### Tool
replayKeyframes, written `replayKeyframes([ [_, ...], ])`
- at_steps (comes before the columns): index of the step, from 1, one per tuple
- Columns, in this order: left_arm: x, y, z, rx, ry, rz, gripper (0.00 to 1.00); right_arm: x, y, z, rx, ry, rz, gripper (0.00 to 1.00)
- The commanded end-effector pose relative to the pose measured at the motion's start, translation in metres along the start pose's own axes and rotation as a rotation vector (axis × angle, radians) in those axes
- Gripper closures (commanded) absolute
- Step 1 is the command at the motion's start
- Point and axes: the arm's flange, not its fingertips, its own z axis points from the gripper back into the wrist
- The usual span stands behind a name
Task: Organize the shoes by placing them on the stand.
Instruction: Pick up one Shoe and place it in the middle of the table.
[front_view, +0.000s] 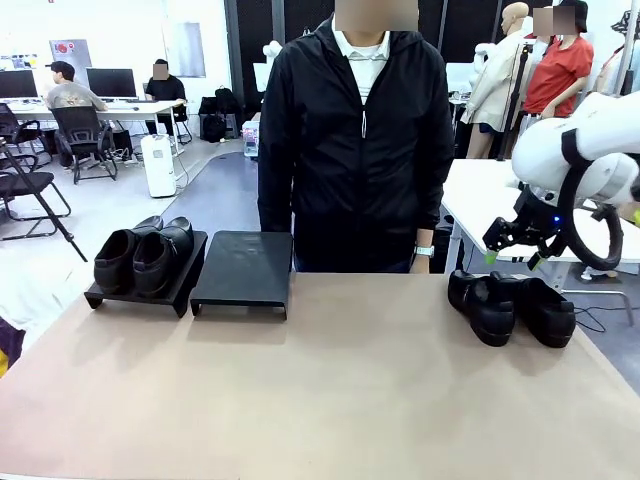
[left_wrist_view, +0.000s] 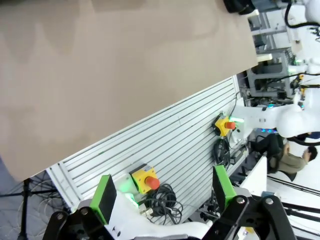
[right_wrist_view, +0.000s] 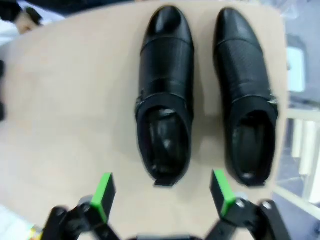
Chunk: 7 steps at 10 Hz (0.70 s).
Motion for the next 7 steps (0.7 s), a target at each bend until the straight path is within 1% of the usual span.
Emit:
replayKeyframes([
  [1,0.0,0.001,0.003,-0.021,-0.002,-0.019,0.0,0.039,-0.018,-0.011,-0.008,0.063,-0.017,0.0],
  [3,0.0,0.001,0.003,-0.021,-0.002,-0.019,0.0,0.048,-0.025,-0.031,0.037,0.086,-0.018,0.0],
  [5,0.0,0.001,0.003,-0.021,-0.002,-0.019,0.0,0.051,-0.029,-0.052,0.043,0.154,-0.038,0.0],
  [7,0.0,0.001,0.003,-0.021,-0.002,-0.019,0.0,0.046,-0.029,-0.061,0.043,0.209,-0.033,0.0],
])
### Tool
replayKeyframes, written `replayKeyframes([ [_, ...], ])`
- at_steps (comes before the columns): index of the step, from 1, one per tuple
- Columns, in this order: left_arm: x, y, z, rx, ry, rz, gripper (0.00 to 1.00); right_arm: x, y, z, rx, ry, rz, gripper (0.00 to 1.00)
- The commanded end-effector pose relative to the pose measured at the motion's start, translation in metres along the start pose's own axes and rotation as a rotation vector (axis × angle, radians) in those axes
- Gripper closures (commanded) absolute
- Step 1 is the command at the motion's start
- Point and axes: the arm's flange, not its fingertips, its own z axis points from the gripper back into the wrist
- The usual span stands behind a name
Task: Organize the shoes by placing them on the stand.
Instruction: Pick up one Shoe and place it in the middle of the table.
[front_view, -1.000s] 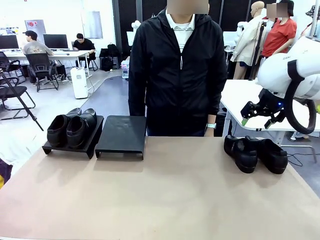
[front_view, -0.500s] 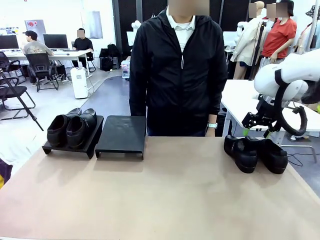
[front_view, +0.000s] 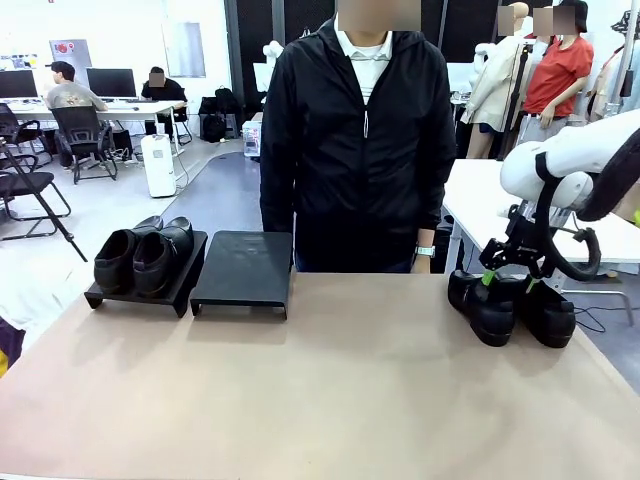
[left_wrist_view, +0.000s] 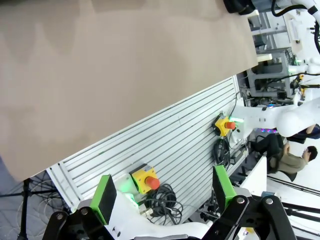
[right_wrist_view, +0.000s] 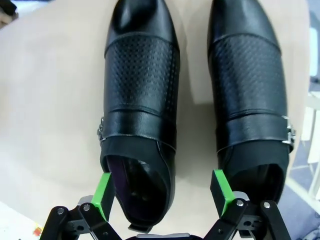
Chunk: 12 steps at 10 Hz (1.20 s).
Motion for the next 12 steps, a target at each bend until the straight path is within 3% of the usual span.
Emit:
replayKeyframes([
  [1,0.0,0.001,0.003,-0.021,-0.002,-0.019,0.0,0.005,0.003,0.002,0.014,0.038,0.008,0.0],
  [5,0.0,0.001,0.003,-0.021,-0.002,-0.019,0.0,0.007,0.008,-0.011,0.035,0.031,0.014,0.0],
  [7,0.0,0.001,0.003,-0.021,-0.002,-0.019,0.0,0.006,0.007,-0.016,0.014,0.041,-0.002,1.0],
  [12,0.0,0.001,0.003,-0.021,-0.002,-0.019,0.0,0.005,0.008,-0.019,0.009,0.052,0.01,1.0],
])
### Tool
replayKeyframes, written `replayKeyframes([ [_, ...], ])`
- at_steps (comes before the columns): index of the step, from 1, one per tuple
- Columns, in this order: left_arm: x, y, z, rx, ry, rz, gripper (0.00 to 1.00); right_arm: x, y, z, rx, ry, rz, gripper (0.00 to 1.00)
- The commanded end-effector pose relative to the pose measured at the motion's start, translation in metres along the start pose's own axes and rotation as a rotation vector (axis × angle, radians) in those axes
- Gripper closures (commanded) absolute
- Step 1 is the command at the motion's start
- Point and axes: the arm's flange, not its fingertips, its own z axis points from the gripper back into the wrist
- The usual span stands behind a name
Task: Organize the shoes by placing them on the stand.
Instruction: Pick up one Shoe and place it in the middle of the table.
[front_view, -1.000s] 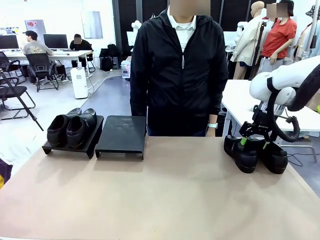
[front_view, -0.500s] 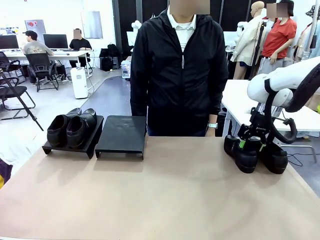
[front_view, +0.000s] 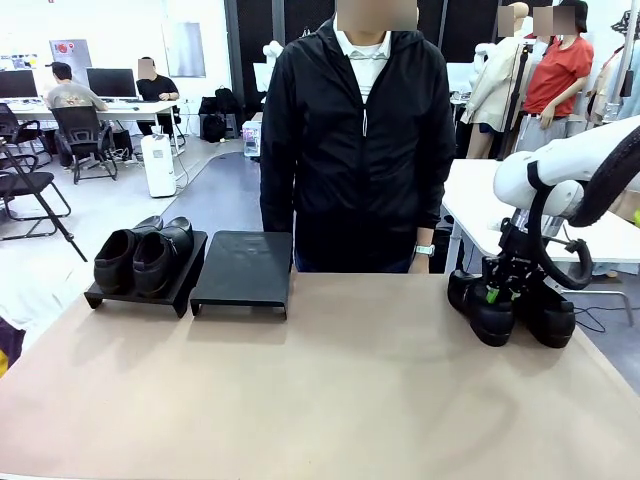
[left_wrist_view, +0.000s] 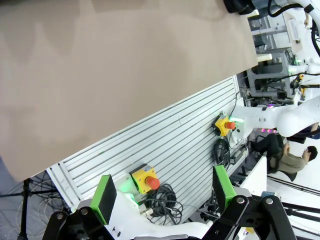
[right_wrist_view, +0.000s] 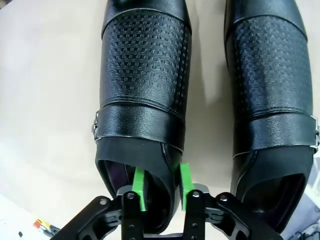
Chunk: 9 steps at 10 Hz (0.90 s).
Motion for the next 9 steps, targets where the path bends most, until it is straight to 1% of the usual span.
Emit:
replayKeyframes([
  [1,0.0,0.001,0.003,-0.021,-0.002,-0.019,0.0,0.003,0.005,0.003,0.001,-0.013,0.014,1.0],
  [3,0.0,0.001,0.003,-0.021,-0.002,-0.019,0.0,-0.002,0.009,0.005,-0.01,-0.018,0.038,1.0],
  [6,0.0,0.001,0.003,-0.021,-0.002,-0.019,0.0,-0.021,0.02,0.022,0.005,-0.053,0.082,1.0],
  [8,0.0,0.001,0.003,-0.021,-0.002,-0.019,0.0,-0.054,0.037,0.053,0.1,-0.101,0.121,1.0],
  [9,0.0,0.001,0.003,-0.021,-0.002,-0.019,0.0,-0.079,0.045,0.073,0.135,-0.141,0.111,1.0],
])
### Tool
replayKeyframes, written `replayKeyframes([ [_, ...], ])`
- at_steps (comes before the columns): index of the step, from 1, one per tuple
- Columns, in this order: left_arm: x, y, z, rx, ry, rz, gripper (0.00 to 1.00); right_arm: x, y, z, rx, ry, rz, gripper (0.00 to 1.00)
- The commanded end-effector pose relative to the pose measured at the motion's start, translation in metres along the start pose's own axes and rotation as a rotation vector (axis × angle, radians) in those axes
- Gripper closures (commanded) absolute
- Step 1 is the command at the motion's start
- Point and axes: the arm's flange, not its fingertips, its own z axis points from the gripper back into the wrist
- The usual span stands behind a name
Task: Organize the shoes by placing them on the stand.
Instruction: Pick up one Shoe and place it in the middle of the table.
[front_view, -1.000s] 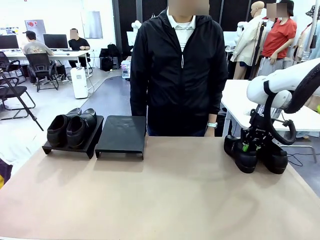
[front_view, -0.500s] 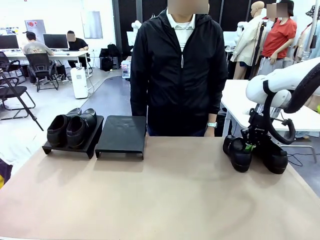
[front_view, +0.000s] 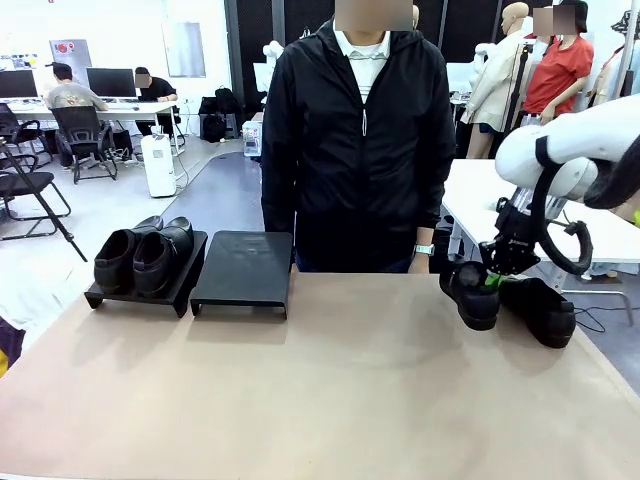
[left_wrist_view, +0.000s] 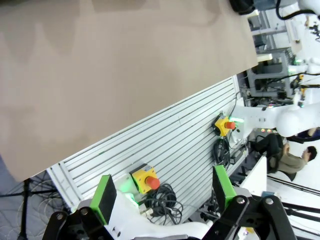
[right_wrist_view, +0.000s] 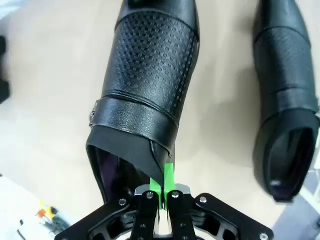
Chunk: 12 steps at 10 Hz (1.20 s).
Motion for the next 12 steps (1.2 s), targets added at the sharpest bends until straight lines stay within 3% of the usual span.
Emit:
replayKeyframes([
  [1,0.0,0.0,0.003,-0.021,-0.002,-0.019,0.0,-0.065,0.013,0.042,0.099,-0.073,0.032,1.0],
  [3,0.0,0.0,0.003,-0.021,-0.002,-0.019,0.0,-0.138,0.018,0.072,0.135,-0.104,0.018,1.0],
  [5,0.0,0.0,0.003,-0.021,-0.002,-0.019,0.0,-0.196,0.009,0.072,0.185,-0.179,0.015,1.0],
  [7,0.0,0.0,0.003,-0.021,-0.002,-0.019,0.0,-0.178,-0.003,0.064,0.171,-0.161,0.015,1.0],
  [8,0.0,0.0,0.003,-0.021,-0.002,-0.019,0.0,-0.198,0.007,0.074,0.152,-0.126,-0.02,1.0],
  [12,0.0,0.0,0.003,-0.021,-0.002,-0.019,0.0,-0.202,0.002,0.066,0.156,-0.122,-0.018,1.0],
])
